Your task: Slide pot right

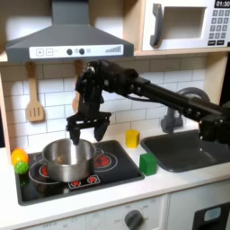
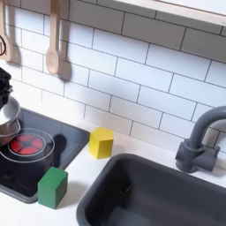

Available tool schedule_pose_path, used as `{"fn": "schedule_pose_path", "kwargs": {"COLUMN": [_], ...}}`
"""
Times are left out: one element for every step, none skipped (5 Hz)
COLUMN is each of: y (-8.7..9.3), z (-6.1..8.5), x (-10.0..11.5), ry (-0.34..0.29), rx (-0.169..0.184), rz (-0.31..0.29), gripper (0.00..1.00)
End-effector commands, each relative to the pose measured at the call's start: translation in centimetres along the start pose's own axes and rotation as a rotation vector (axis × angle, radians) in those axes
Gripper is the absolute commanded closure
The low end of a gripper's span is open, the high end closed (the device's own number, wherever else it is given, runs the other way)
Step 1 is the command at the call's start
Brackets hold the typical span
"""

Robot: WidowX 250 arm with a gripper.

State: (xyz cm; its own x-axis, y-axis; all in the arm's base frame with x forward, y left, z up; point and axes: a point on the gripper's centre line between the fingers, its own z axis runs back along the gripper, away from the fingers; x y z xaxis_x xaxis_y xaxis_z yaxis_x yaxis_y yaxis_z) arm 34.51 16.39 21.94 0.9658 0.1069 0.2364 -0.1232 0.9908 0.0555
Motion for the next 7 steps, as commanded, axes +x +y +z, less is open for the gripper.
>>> {"fn": "schedule_pose_path", "kwargs": {"y": [-0.1,0.4,1.1,1.0,0.9,1.1,1.2], "z": [-1.1,-1.6,-1.9,-2.9,-3.0,-3.2,-3.7], "x": [0.7,0.9,1.2,1.3,1.9,2.2,2.3], "ry": [0.009,0.019,0.018,0.041,0.038,0.037,0.050], "rx": [-0.001,0.009,0.018,0.011,0.014,0.002,0.006], "rz": [-0.002,0.003,0.008,-0.004,-0.054,-0.078,-0.077], "gripper": [0.00,0.00,0.00,0.00,0.00,0.00,0.00]}}
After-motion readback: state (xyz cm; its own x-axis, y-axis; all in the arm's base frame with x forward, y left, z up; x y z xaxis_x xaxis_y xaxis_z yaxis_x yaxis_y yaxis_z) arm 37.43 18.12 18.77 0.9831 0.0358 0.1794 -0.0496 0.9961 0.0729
